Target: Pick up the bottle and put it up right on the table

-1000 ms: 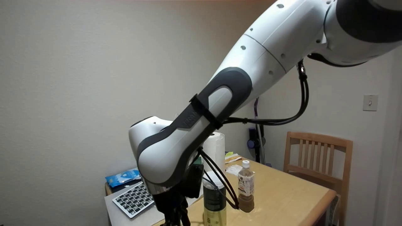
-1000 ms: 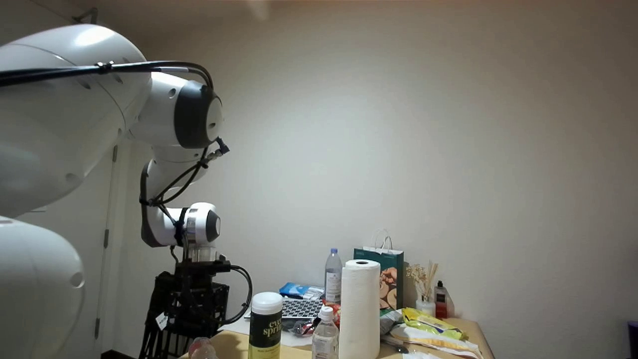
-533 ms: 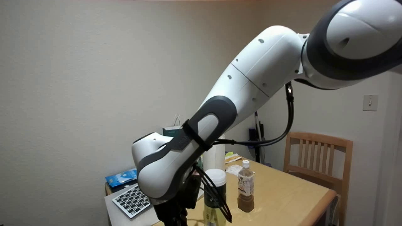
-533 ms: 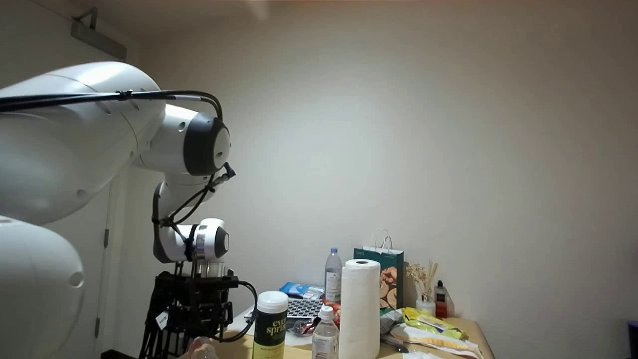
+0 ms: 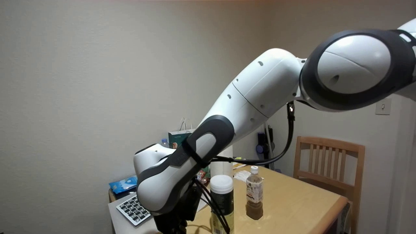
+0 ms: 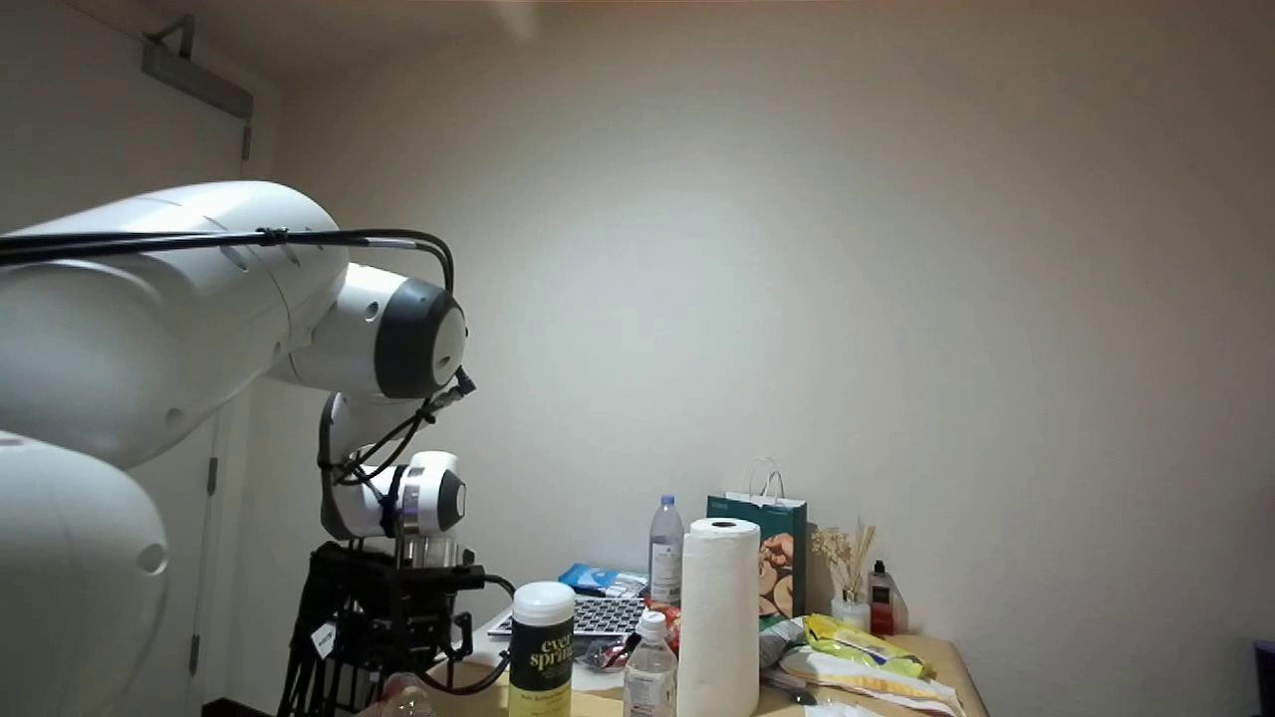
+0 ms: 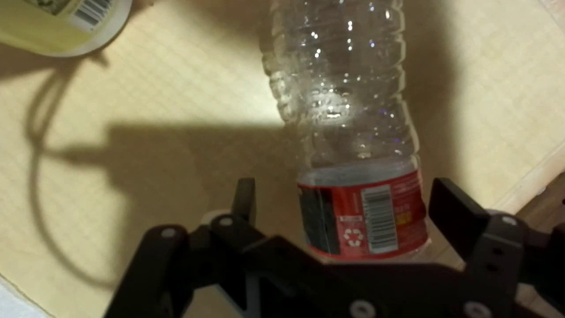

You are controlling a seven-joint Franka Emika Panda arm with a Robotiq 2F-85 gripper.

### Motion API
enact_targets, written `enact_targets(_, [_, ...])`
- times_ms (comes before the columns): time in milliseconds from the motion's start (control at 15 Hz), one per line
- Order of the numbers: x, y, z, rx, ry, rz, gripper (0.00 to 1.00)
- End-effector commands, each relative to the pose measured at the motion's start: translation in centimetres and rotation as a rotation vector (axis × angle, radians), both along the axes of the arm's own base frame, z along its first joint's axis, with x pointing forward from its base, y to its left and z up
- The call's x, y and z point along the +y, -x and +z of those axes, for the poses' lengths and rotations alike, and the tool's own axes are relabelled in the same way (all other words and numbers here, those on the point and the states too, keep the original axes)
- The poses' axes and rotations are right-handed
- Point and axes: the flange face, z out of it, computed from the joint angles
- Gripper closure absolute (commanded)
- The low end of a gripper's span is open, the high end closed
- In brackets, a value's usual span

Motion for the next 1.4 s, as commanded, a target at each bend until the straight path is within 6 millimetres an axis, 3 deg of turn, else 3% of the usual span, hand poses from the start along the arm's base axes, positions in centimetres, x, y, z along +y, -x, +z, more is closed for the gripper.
enact_targets(0, [-0.1,-1.0,-0.3,0.021,-0.027,0.018,0.00])
enact_targets(67, [-0.1,-1.2,-0.4,0.022,-0.032,0.018,0.00])
enact_targets(133, [-0.2,-1.3,-0.5,0.023,-0.036,0.019,0.25])
enact_targets(200, [-0.2,-1.5,-0.6,0.024,-0.039,0.019,0.26])
enact_targets(467, [-0.4,-2.0,-0.6,0.023,-0.041,0.008,0.53])
enact_targets(733, [0.0,-2.2,1.8,0.015,-0.026,-0.016,0.76])
enact_targets(1067, [1.2,-0.6,9.4,0.001,0.016,-0.023,0.89])
enact_targets(1333, [1.1,0.5,16.7,-0.115,0.032,-0.086,0.91])
